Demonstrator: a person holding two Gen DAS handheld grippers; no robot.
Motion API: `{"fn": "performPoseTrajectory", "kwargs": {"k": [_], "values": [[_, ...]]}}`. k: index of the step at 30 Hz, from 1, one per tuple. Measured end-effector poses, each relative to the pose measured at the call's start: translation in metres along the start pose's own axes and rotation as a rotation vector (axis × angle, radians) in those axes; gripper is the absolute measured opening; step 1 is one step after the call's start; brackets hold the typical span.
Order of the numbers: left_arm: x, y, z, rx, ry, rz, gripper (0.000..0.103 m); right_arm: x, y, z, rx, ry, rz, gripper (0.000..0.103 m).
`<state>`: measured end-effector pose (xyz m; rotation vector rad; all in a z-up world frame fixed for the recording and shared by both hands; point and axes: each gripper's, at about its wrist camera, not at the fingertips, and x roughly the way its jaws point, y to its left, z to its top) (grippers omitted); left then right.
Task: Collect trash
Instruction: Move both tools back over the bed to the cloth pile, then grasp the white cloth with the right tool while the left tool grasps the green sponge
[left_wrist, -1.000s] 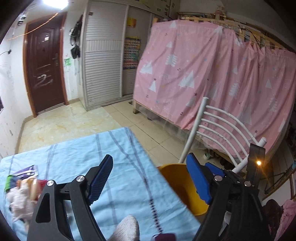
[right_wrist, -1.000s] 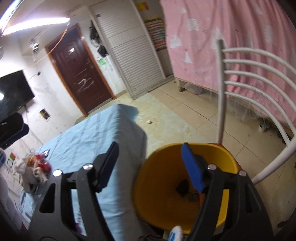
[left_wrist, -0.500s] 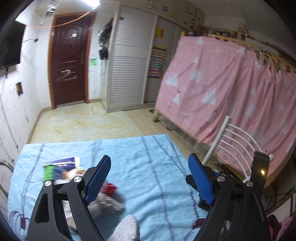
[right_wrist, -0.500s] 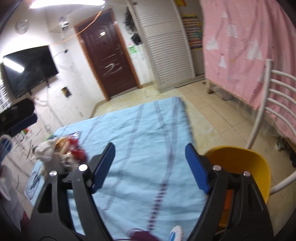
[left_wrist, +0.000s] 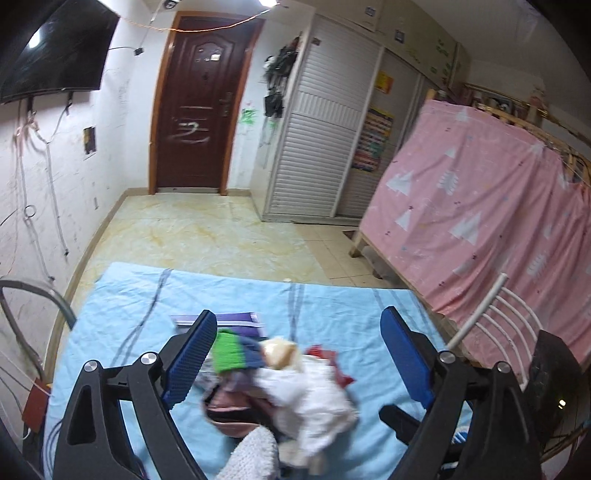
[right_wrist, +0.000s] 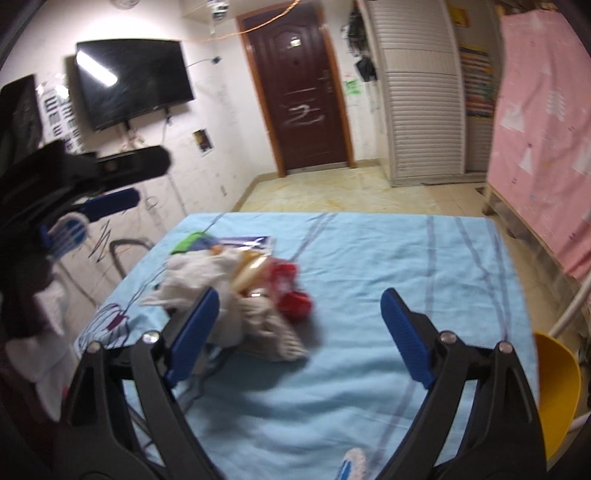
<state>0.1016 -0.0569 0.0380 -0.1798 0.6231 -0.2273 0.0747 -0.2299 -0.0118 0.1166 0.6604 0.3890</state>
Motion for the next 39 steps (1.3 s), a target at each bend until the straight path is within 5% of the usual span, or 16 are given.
{"fn": "performPoseTrajectory", "kwargs": {"k": [18, 20, 23, 33, 39], "values": [[0.038, 0.079, -0.007, -0.153, 0.099, 0.074, 0.081, 0.038, 0.063, 0.014, -0.141, 0.059, 0.054, 0.089], [0.044, 0.082, -0.010, -0.165, 0.120, 0.067, 0.081, 0.042, 0.065, 0.014, -0.147, 0.075, 0.048, 0.063], [0.054, 0.084, -0.014, -0.177, 0.149, 0.049, 0.081, 0.049, 0.063, 0.012, -0.136, 0.105, 0.049, 0.041], [0.084, 0.070, -0.024, -0.191, 0.253, -0.039, 0.081, 0.024, 0.036, 0.021, -0.051, 0.013, 0.031, 0.023], [0.098, 0.060, -0.033, -0.188, 0.304, -0.042, 0.036, 0.024, 0.023, 0.021, -0.030, 0.028, 0.042, 0.021]]}}
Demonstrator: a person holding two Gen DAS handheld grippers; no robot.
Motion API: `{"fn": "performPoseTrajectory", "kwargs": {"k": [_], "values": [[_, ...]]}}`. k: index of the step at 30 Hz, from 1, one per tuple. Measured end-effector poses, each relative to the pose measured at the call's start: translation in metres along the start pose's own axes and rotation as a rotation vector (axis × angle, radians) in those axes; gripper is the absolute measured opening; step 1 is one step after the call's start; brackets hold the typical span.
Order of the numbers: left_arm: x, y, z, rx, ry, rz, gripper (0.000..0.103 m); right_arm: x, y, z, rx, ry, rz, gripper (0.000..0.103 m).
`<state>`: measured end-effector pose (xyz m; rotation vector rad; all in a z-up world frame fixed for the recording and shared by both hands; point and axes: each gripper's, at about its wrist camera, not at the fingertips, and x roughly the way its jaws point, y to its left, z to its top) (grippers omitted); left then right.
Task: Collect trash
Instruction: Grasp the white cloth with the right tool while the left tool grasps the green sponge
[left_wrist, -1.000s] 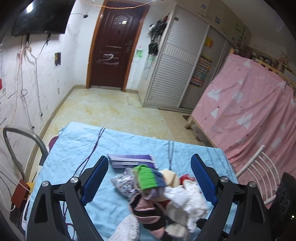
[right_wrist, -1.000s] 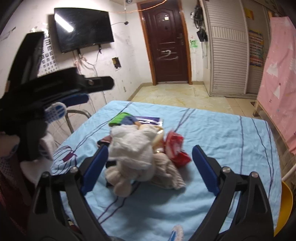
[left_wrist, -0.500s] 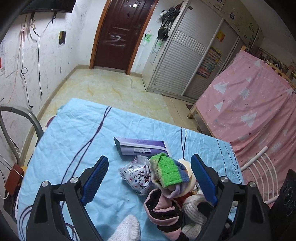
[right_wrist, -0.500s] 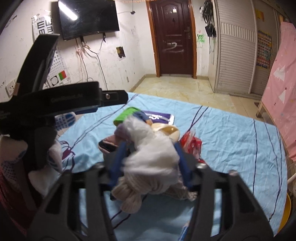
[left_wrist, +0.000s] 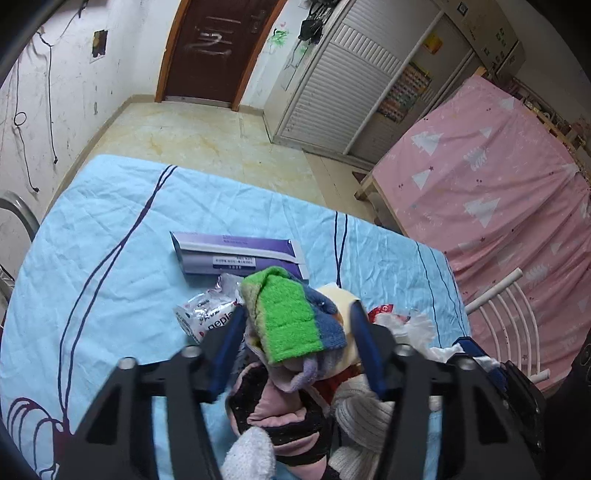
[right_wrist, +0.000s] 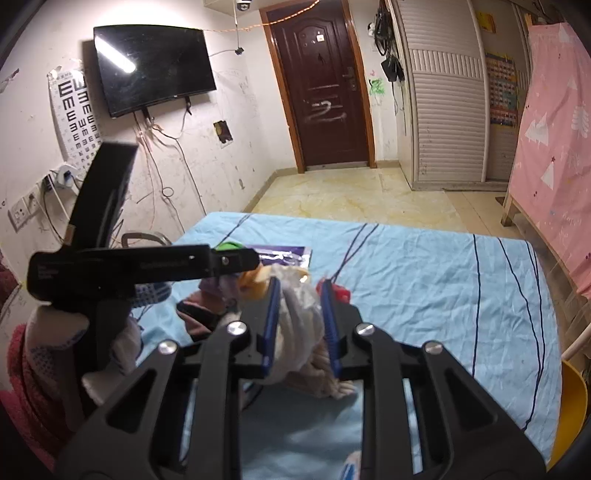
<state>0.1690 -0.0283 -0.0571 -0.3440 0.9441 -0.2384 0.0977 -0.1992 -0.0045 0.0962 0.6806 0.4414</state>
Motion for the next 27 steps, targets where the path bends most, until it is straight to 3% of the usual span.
{"fn": "performPoseTrajectory", "kwargs": {"k": [2, 5, 12, 14, 27], "values": [[0.001, 0.000, -0.002, -0.005, -0.003, 0.008, 0.021, 0.005, -0.001, -0.001, 0.005, 0.021, 0.016, 0.021], [-0.002, 0.001, -0.003, -0.015, -0.019, 0.010, 0.015, 0.014, 0.001, -0.004, -0.005, 0.041, 0.020, 0.021], [-0.016, 0.000, -0.001, -0.020, -0.068, -0.001, 0.011, 0.026, -0.006, -0.006, 0.015, 0.083, -0.022, 0.021], [-0.018, 0.000, 0.000, -0.020, -0.069, -0.008, 0.011, 0.025, -0.008, -0.007, 0.018, 0.074, -0.033, 0.013], [-0.039, -0.032, -0.002, 0.029, -0.116, -0.025, 0.011, -0.020, -0.039, -0.004, 0.077, -0.064, -0.071, 0.010]]}}
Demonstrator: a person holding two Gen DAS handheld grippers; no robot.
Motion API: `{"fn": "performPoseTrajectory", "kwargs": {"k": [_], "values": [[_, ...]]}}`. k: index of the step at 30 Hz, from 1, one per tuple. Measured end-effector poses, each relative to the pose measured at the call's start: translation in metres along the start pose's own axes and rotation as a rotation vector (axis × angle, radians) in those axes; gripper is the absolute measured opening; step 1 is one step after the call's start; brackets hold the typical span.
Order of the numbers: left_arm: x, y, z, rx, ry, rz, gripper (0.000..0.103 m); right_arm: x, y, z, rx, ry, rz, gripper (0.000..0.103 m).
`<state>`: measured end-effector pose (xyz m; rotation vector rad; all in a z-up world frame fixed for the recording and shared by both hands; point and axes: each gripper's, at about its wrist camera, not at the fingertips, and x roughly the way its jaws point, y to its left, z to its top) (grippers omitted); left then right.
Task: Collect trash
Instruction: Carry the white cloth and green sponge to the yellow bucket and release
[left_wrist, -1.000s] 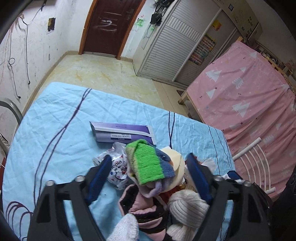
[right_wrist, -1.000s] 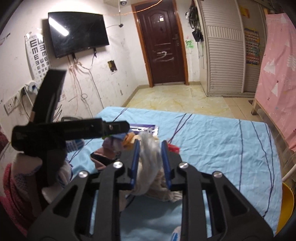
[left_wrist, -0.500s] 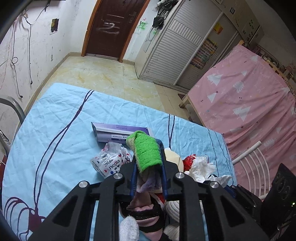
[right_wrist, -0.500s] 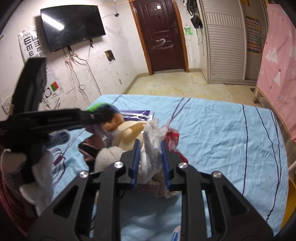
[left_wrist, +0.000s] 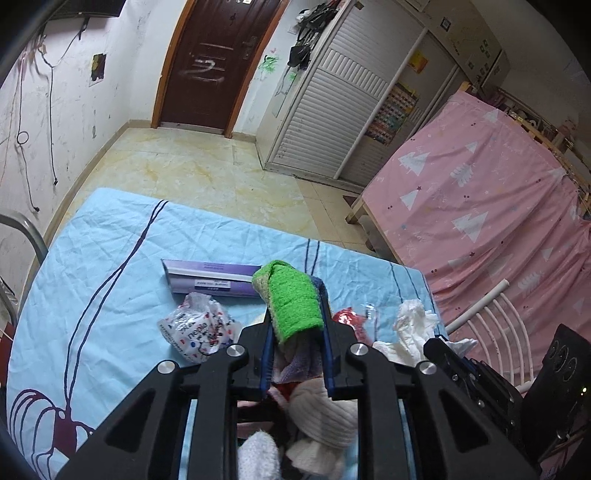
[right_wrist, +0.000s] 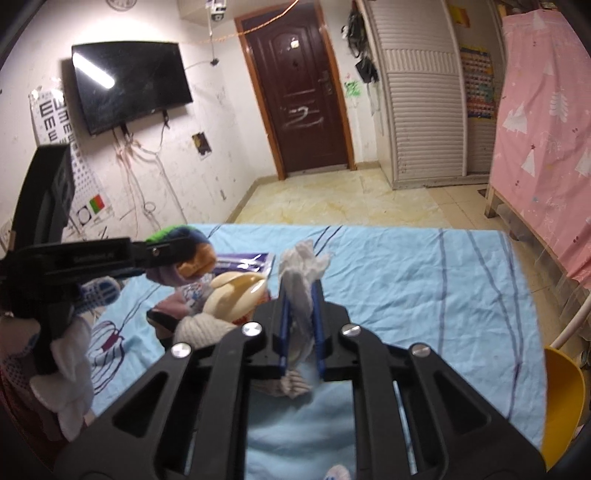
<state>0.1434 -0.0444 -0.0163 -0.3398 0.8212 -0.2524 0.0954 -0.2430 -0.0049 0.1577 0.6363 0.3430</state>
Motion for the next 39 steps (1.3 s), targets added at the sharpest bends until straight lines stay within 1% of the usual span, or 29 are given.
{"fn": "performPoseTrajectory", "kwargs": {"k": [8, 16, 22, 29, 33, 39], "values": [[-0.005, -0.042, -0.006, 0.071, -0.008, -0.006, 0.011, -0.029, -0.038, -0.003, 0.062, -0.058, -0.024, 0.010], [0.002, -0.104, -0.017, 0.171, 0.006, -0.026, 0.011, -0.061, -0.083, -0.012, 0.135, -0.115, -0.068, 0.010], [0.018, -0.151, -0.028, 0.234, 0.034, -0.047, 0.011, -0.088, -0.123, -0.021, 0.189, -0.154, -0.117, 0.011], [0.044, -0.220, -0.047, 0.319, 0.082, -0.127, 0.011, -0.116, -0.179, -0.040, 0.271, -0.181, -0.214, 0.011], [0.060, -0.248, -0.060, 0.344, 0.118, -0.158, 0.011, -0.126, -0.206, -0.055, 0.309, -0.175, -0.257, 0.011], [0.083, -0.292, -0.081, 0.396, 0.157, -0.193, 0.012, -0.132, -0.238, -0.071, 0.356, -0.171, -0.292, 0.011]]}}
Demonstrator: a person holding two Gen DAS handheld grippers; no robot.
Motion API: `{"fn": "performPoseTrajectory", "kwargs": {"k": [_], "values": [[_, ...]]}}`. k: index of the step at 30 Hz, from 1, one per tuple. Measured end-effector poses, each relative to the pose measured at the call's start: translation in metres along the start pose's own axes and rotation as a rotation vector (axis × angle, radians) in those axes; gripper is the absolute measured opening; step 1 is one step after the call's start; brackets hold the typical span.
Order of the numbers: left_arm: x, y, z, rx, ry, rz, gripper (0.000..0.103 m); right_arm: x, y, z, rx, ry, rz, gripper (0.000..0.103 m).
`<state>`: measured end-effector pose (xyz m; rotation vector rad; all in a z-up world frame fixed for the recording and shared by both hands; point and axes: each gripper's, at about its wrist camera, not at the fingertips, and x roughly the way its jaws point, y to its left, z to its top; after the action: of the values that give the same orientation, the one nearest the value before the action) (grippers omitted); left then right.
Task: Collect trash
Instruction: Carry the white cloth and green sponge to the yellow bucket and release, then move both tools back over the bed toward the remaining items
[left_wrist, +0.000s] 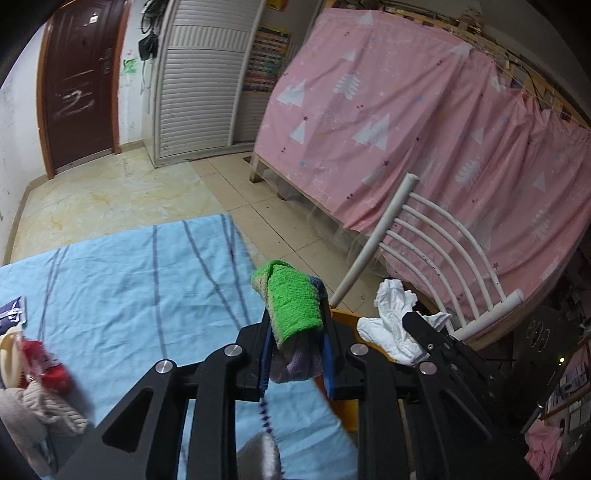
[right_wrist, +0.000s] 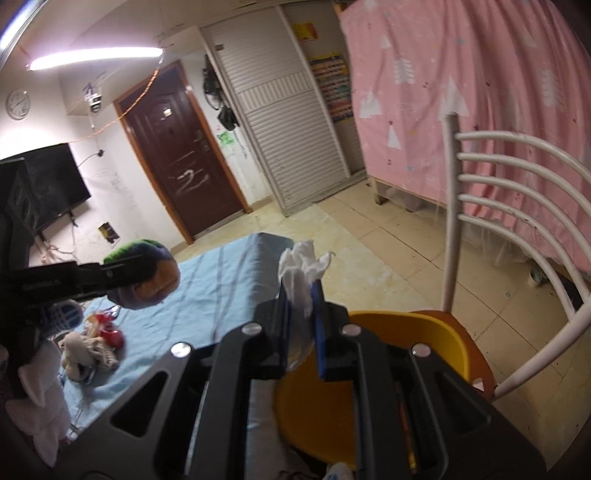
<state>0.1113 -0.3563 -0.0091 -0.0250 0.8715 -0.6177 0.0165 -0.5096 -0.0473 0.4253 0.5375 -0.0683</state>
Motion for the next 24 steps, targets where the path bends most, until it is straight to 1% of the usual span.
{"fn": "performPoseTrajectory", "kwargs": {"k": [6, 7, 8, 9, 10, 11, 12, 14, 16, 21, 24], "values": [[0.028, -0.031, 0.000, 0.050, 0.022, -0.032, 0.012, 0.011, -0.026, -0.006, 0.046, 0.021, -0.026, 0.012], [0.033, -0.034, 0.001, 0.055, 0.027, -0.034, 0.016, 0.012, -0.029, -0.006, 0.054, 0.023, -0.031, 0.013], [0.036, -0.037, 0.001, 0.061, 0.031, -0.040, 0.023, 0.013, -0.034, -0.008, 0.062, 0.025, -0.038, 0.015], [0.040, -0.041, 0.000, 0.067, 0.037, -0.049, 0.028, 0.013, -0.038, -0.010, 0.070, 0.028, -0.043, 0.017], [0.042, -0.043, -0.001, 0.072, 0.040, -0.049, 0.038, 0.014, -0.038, -0.009, 0.075, 0.029, -0.044, 0.021], [0.045, -0.045, -0.002, 0.077, 0.042, -0.046, 0.044, 0.015, -0.039, -0.010, 0.078, 0.030, -0.045, 0.024], [0.046, -0.046, -0.003, 0.078, 0.044, -0.047, 0.046, 0.014, -0.040, -0.010, 0.079, 0.029, -0.046, 0.025], [0.047, -0.046, -0.004, 0.077, 0.050, -0.048, 0.048, 0.013, -0.038, -0.012, 0.080, 0.027, -0.047, 0.032], [0.046, -0.044, -0.005, 0.071, 0.051, -0.049, 0.049, 0.013, -0.036, -0.011, 0.077, 0.027, -0.046, 0.036], [0.034, -0.030, -0.006, 0.048, 0.042, -0.055, 0.049, 0.014, -0.027, -0.011, 0.064, 0.033, -0.039, 0.039], [0.025, -0.025, -0.005, 0.039, 0.028, -0.060, 0.050, 0.012, -0.016, -0.010, 0.045, 0.031, -0.034, 0.043]]}}
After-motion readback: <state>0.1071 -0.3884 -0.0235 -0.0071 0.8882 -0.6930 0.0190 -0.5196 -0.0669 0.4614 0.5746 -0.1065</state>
